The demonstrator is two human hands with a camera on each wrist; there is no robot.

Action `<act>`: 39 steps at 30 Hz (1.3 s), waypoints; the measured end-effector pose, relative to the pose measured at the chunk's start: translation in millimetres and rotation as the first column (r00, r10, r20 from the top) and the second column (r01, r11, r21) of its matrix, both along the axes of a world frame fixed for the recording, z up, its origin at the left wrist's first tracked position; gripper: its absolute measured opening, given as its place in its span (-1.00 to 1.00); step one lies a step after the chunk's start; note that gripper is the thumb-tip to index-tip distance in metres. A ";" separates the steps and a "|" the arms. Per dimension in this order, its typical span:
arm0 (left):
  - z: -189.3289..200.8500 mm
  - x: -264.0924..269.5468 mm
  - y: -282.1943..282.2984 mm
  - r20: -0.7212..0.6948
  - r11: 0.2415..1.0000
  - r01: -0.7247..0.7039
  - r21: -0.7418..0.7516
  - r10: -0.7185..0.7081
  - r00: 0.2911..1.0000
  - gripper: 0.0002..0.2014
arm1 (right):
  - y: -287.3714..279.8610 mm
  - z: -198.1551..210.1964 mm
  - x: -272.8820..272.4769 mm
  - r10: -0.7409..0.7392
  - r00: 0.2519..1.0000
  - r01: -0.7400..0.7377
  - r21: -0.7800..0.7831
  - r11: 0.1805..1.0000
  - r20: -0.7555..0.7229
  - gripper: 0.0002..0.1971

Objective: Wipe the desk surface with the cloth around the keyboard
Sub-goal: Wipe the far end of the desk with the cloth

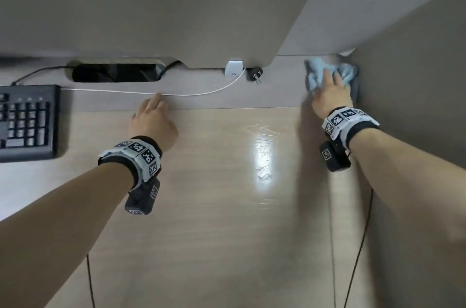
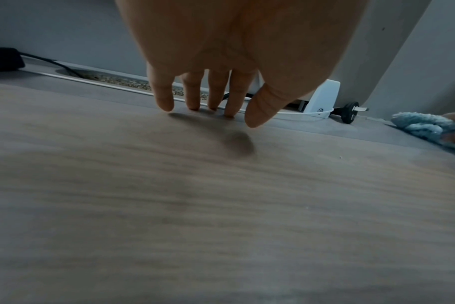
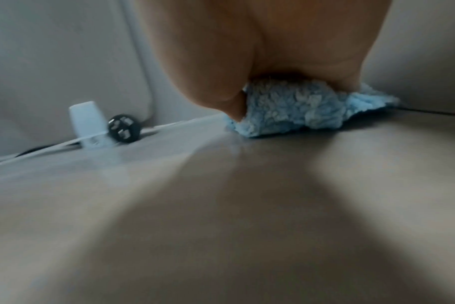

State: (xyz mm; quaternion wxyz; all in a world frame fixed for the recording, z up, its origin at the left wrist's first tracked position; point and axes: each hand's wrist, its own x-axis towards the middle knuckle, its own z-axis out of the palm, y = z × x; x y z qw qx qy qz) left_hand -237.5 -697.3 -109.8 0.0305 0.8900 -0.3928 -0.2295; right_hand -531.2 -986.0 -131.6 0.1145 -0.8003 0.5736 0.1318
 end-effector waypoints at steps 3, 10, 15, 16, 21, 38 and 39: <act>-1.0 -2.8 -3.3 0.006 0.999 -0.030 -0.041 0.031 1.000 -0.59 | 6.6 13.7 32.7 -0.105 0.994 0.105 -0.002 0.994 0.003 -0.25; 2.0 -3.0 -4.7 0.031 0.999 -0.041 -0.023 0.042 0.999 -0.58 | 121.4 8.8 54.0 0.320 0.940 -0.332 0.106 0.937 0.119 -0.14; 6.5 1.4 -1.5 0.032 0.999 0.018 0.040 -0.019 0.999 -0.67 | 84.0 12.2 10.4 0.294 0.934 -0.308 0.043 0.950 0.203 -0.30; 7.3 2.2 -0.6 0.034 0.999 0.025 0.039 -0.026 0.999 -0.69 | 80.4 13.0 4.5 0.229 0.952 -0.238 0.023 0.971 0.203 -0.34; 4.5 7.2 6.0 0.003 0.999 0.051 -0.001 -0.051 0.999 -0.61 | 126.6 16.8 20.9 0.085 0.995 -0.089 0.075 0.993 0.047 -0.27; 53.2 80.2 149.7 -0.164 0.983 0.113 -0.144 -0.136 0.977 -0.62 | 297.8 11.4 101.3 -0.205 0.979 0.203 0.210 0.956 -0.014 -0.21; 54.8 86.2 160.5 -0.160 0.985 0.100 -0.142 -0.122 0.979 -0.63 | 310.3 13.9 131.0 -0.163 0.987 0.156 0.224 0.962 0.013 -0.19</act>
